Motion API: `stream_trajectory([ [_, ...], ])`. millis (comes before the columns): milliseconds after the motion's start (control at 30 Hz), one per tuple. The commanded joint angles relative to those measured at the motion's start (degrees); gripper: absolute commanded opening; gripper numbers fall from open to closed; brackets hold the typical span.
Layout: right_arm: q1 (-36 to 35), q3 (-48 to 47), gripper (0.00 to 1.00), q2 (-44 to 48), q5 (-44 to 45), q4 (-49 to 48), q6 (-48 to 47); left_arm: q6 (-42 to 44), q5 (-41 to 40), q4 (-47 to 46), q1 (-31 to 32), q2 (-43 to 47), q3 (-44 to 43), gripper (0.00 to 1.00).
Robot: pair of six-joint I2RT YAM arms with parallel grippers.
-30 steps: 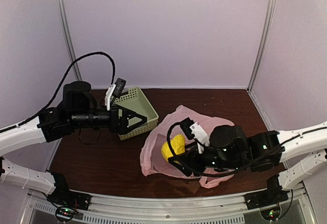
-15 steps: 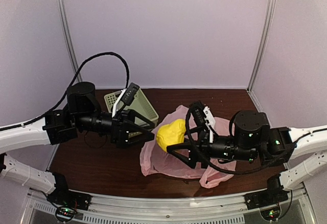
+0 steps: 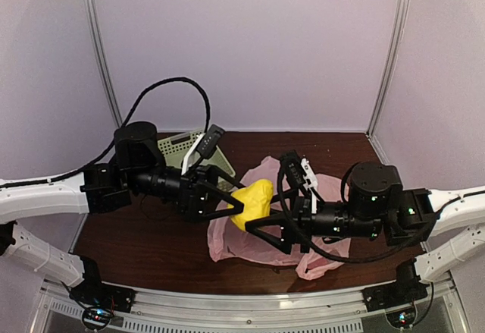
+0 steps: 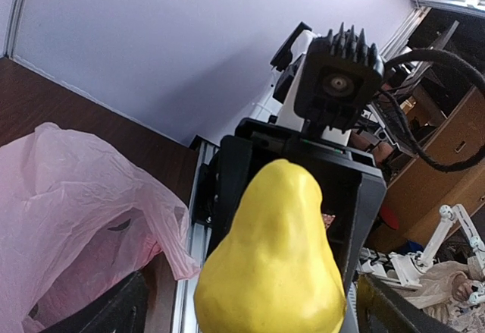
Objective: Untie the knot of the plastic bag and take out the fruit
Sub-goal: Pass from the right arm to the left
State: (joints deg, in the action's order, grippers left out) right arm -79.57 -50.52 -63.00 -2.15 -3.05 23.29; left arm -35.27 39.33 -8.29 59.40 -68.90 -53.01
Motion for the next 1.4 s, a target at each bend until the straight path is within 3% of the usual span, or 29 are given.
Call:
stream_trajectory([
  [0, 0.6, -1.0, 0.60, 0.5, -0.3, -1.1, -0.6, -0.4, 2.4, -3.9, 1.2, -1.5, -2.0, 0.96],
  [233, 0.9, -0.8, 0.60, 0.6, -0.2, -0.7, -0.6, -0.2, 2.9, -4.0, 1.4, -2.2, -2.1, 0.85],
  [500, 1.3, -0.6, 0.63, 0.8, 0.3, -0.5, -0.6, -0.1, 3.7, -4.4, 1.4, -3.0, -2.4, 0.62],
  [633, 1.5, -0.3, 0.74, 1.3, 1.3, 0.1, -0.3, 0.0, 2.6, -4.2, 1.4, -2.6, -2.4, 0.57],
  [767, 1.6, 0.3, 0.97, 2.5, 3.6, 1.0, -0.1, 0.7, -1.3, -1.6, 1.2, -1.4, -2.8, 0.53],
  [867, 1.8, 1.0, 1.00, 3.9, 6.5, 2.4, 0.2, 1.5, -4.5, 2.1, 0.2, -0.4, -3.7, 0.53],
  [1200, 3.9, 0.3, 1.00, 8.4, 17.4, 9.3, 1.4, 7.0, -15.4, 20.9, -18.0, 3.2, -7.4, 0.51],
  [1367, 4.5, 1.6, 1.00, 10.1, 20.1, 9.2, 2.4, 10.1, -18.1, 26.5, -29.2, -1.7, -7.4, 0.53],
])
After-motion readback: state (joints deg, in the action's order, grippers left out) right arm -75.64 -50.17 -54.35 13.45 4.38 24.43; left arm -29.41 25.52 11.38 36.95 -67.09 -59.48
